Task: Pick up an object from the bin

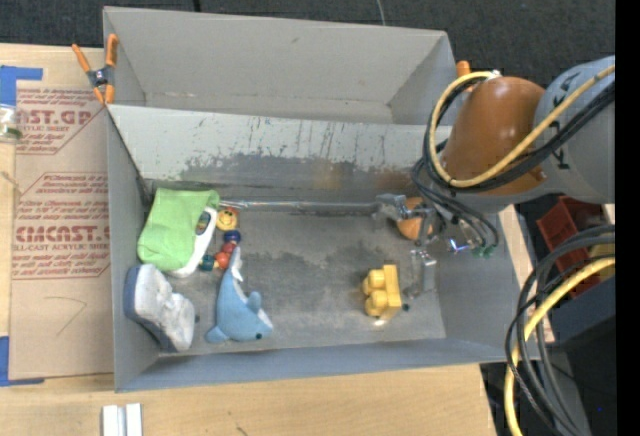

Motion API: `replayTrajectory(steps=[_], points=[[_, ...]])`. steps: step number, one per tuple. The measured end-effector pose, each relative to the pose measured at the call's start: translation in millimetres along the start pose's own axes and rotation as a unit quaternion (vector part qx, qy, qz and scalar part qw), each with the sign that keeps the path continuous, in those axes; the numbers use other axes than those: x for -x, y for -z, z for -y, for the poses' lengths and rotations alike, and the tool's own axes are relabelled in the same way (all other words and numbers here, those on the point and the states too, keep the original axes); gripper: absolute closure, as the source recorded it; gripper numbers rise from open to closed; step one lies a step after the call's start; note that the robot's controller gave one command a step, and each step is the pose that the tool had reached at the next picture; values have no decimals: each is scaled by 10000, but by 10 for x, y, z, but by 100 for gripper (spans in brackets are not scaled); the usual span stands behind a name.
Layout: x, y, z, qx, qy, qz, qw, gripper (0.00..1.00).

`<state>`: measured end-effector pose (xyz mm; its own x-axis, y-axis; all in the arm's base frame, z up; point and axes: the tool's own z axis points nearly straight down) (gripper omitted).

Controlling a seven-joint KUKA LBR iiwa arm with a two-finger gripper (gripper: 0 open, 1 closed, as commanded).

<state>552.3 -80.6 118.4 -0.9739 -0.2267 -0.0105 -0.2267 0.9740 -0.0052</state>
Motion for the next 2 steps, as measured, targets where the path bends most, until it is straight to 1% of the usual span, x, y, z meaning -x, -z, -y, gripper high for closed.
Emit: replayTrajectory(steps=[1,2], points=[[-123,-364,-91,36,130,-52,9999,0],[-163,-390,-161,21,-1131,-24,9936,0]])
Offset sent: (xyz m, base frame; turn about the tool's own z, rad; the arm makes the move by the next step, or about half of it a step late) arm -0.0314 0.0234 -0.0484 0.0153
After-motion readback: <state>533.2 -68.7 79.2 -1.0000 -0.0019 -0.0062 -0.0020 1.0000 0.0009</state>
